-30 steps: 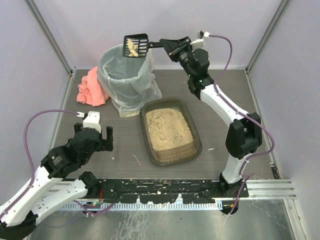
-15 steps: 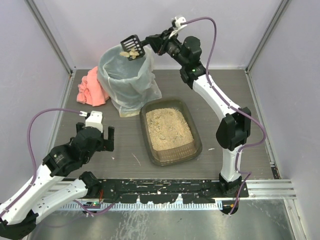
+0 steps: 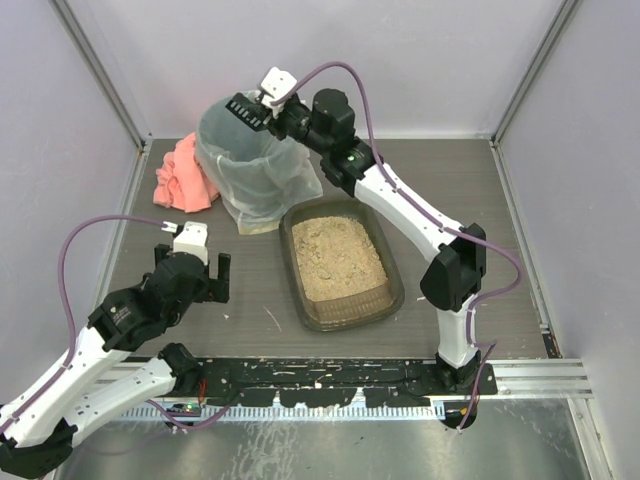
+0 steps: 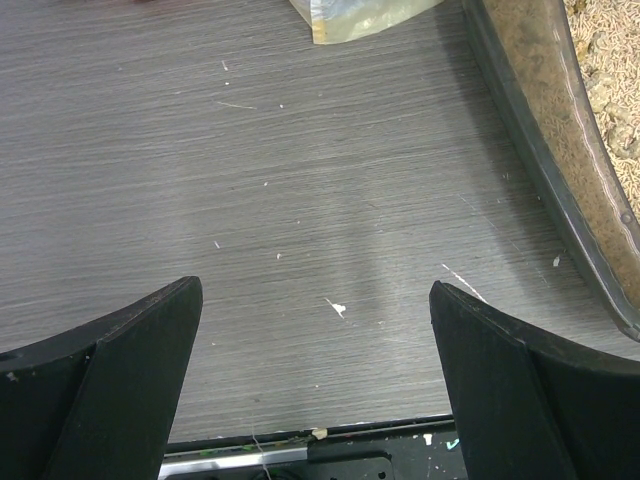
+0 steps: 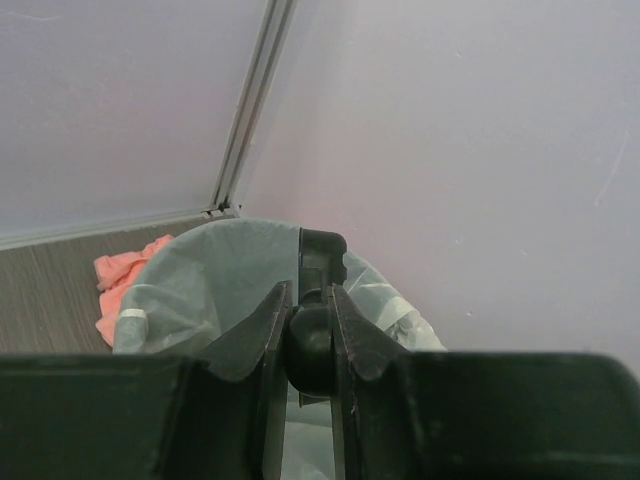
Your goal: Clean the litter box
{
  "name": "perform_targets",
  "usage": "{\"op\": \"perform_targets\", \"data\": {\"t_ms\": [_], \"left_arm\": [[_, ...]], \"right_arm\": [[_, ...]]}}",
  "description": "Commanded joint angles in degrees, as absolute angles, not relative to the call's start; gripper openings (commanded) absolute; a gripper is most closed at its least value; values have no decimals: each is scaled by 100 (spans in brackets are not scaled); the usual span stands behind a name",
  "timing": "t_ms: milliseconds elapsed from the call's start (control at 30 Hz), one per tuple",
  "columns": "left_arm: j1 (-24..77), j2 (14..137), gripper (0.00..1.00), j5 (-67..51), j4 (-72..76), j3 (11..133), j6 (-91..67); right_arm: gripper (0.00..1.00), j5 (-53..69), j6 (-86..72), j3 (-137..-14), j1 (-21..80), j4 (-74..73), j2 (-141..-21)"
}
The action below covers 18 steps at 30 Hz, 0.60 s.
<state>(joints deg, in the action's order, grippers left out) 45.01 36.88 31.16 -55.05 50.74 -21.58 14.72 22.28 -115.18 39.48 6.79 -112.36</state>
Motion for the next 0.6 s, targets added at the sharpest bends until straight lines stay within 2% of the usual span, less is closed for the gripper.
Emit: {"op": "perform_targets", "data": {"t_ms": [0, 300, 567], "left_arm": [[4492, 3639, 98, 3101, -5304, 5084, -2105], [4492, 3614, 98, 3116, -5320, 5083, -2109], [4497, 3562, 98, 3149, -5318, 5078, -2110]], "right_arm": [[1, 1132, 2667, -11814, 3969, 1011, -10718], [1, 779, 1318, -12310, 3984, 405, -10435], [1, 379, 250, -10326, 3841, 758, -8626]]}}
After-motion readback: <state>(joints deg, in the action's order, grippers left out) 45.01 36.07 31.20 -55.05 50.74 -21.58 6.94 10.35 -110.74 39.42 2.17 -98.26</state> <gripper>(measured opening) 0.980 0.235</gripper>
